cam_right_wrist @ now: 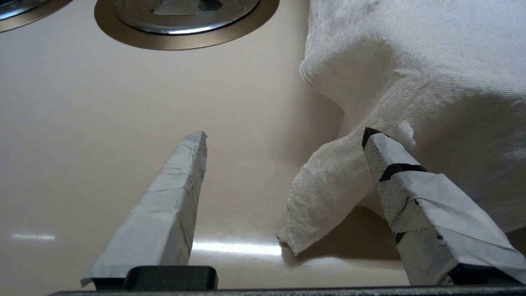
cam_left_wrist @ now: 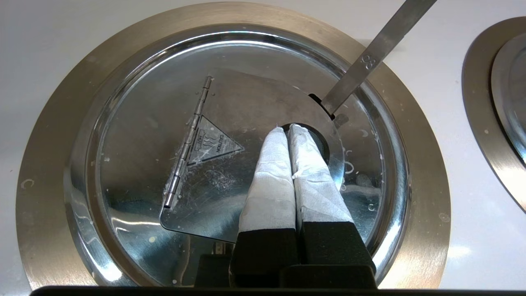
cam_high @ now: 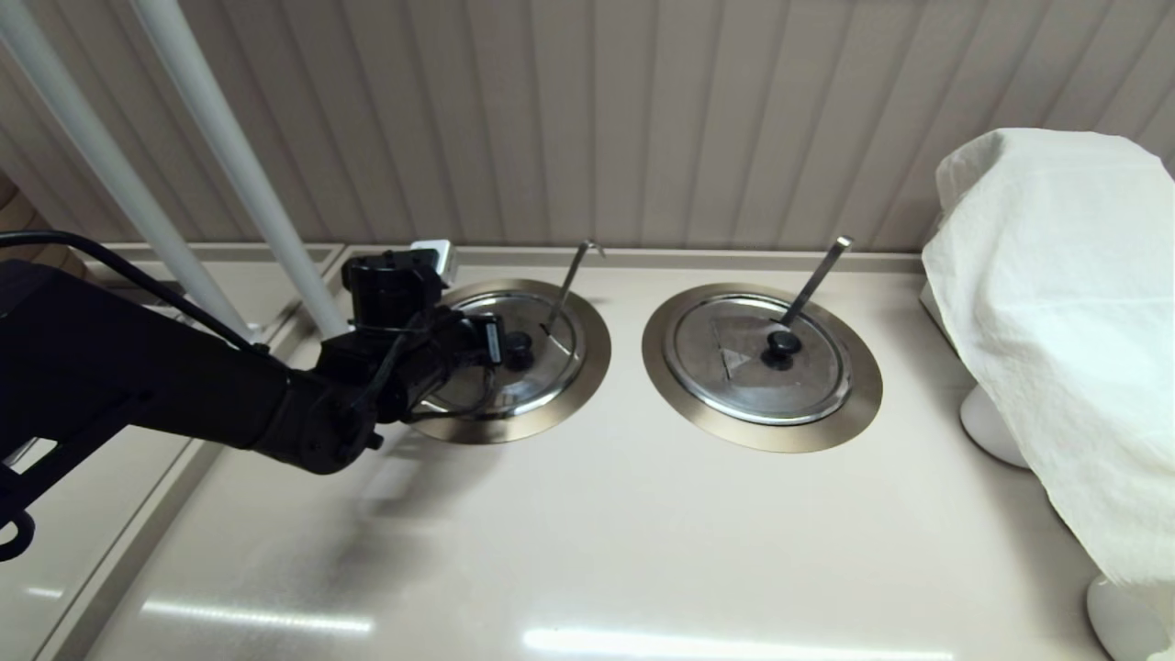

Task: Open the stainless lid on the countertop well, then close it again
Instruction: Open the lid

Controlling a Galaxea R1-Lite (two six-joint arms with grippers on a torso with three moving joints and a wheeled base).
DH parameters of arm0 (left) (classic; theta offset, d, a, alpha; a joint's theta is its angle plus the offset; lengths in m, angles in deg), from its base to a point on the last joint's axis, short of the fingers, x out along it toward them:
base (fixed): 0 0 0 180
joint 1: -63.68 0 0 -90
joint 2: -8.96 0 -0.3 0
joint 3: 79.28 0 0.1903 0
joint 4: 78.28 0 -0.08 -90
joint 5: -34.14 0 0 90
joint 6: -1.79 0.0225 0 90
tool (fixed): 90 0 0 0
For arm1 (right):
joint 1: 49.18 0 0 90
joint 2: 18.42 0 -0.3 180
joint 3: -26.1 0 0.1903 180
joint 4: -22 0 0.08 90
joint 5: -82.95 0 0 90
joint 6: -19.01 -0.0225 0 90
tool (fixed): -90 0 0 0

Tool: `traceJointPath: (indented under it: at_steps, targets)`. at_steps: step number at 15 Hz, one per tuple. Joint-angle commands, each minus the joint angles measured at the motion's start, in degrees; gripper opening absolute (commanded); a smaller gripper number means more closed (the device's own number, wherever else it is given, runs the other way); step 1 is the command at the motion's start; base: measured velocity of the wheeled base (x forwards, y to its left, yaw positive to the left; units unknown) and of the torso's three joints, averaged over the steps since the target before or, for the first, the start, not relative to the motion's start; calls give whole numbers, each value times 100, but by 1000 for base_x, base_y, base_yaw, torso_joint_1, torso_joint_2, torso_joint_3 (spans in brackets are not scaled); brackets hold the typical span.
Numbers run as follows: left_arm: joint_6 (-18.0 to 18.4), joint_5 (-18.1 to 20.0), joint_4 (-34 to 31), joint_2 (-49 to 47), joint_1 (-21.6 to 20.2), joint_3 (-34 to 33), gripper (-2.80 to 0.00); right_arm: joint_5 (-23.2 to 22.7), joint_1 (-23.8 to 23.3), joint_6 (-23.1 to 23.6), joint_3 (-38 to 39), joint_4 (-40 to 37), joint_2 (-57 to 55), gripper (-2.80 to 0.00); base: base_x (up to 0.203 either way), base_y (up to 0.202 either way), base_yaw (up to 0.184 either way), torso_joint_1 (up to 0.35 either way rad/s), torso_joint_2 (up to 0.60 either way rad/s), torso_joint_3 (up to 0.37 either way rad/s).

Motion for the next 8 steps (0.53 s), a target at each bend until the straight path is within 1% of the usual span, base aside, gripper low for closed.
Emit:
traceJointPath:
  at_steps: [1, 4, 8]
  targets:
    - [-12, -14, 26, 9, -2, 3, -280, -2, 0, 2, 1, 0, 2, 0, 0, 0, 0, 0, 0, 0]
    - [5, -129, 42, -95, 7, 30, -280, -2, 0, 2, 1, 0, 2, 0, 0, 0, 0, 0, 0, 0]
    - [14, -121, 114, -253, 24, 82, -280, -2, 0, 2, 1, 0, 2, 0, 0, 0, 0, 0, 0, 0]
